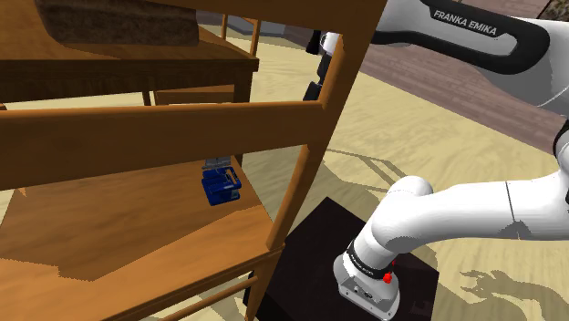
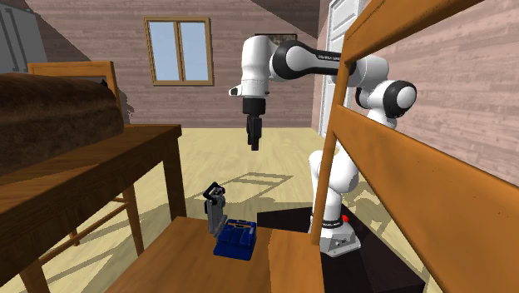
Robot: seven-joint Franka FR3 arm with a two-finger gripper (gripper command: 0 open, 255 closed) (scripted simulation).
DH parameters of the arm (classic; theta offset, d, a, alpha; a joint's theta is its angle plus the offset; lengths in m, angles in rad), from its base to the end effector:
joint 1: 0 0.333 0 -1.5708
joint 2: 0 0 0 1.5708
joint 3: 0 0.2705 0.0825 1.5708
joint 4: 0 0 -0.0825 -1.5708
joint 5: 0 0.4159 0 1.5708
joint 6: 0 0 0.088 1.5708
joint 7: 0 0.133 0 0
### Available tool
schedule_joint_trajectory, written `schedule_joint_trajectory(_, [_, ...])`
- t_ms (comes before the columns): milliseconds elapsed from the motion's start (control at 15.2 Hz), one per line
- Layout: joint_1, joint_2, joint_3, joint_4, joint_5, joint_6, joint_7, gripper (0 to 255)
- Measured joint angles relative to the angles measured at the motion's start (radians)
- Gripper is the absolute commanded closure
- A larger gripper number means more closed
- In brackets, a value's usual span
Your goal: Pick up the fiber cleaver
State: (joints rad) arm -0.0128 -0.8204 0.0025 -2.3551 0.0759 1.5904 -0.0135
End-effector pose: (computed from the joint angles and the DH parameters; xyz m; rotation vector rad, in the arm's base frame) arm 0.3664 0.0063 0.5477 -3.0670 -0.0047 -0.0868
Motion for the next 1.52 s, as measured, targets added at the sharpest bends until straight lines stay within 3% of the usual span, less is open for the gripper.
schedule_joint_trajectory(132, [0.002,0.003,0.011,0.002,0.005,0.002,0.012,0])
schedule_joint_trajectory(792, [0.028,0.248,0.227,0.176,0.061,0.083,0.256,0])
schedule_joint_trajectory(1320, [0.027,0.524,0.403,0.421,0.01,0.107,0.485,0])
schedule_joint_trajectory(1518, [0.03,0.564,0.426,0.435,-0.004,0.127,0.521,0])
